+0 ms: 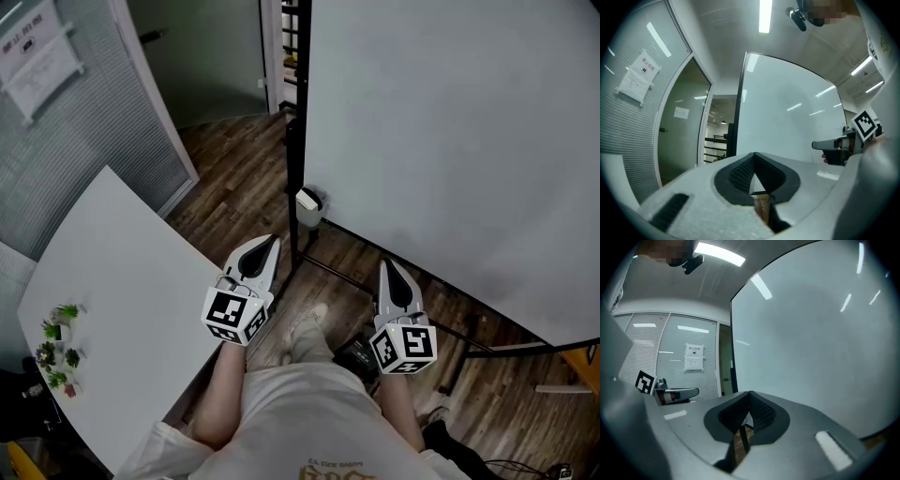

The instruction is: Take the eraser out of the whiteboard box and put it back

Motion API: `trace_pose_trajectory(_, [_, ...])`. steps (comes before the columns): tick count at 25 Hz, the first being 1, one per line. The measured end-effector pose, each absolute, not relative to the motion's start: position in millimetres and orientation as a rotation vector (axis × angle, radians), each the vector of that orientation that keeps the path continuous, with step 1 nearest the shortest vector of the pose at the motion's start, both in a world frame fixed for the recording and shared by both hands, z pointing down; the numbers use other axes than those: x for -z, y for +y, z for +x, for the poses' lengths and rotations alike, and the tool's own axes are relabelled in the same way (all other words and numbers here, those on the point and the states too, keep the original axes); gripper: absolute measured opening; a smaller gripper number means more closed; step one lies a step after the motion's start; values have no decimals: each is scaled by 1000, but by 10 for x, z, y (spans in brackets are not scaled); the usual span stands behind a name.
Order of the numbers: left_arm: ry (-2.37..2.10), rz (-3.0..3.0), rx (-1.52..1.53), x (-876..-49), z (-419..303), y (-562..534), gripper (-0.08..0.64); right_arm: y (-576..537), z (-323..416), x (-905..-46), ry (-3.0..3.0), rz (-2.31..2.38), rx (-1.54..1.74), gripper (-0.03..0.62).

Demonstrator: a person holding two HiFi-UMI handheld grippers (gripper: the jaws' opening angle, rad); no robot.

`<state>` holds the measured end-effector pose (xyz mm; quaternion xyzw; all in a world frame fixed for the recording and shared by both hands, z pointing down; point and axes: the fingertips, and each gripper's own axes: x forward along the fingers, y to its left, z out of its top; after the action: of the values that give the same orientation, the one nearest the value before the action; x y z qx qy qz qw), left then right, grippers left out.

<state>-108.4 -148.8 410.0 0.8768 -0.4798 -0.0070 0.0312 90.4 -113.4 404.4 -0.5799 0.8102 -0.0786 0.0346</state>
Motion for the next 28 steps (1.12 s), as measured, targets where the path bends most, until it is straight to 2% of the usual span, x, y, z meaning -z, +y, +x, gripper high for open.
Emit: trace_pose_trajectory(28, [-1454, 2682, 9, -4166, -1035, -1561, 3, -1190, 977, -4098, 2523, -1831, 241, 11])
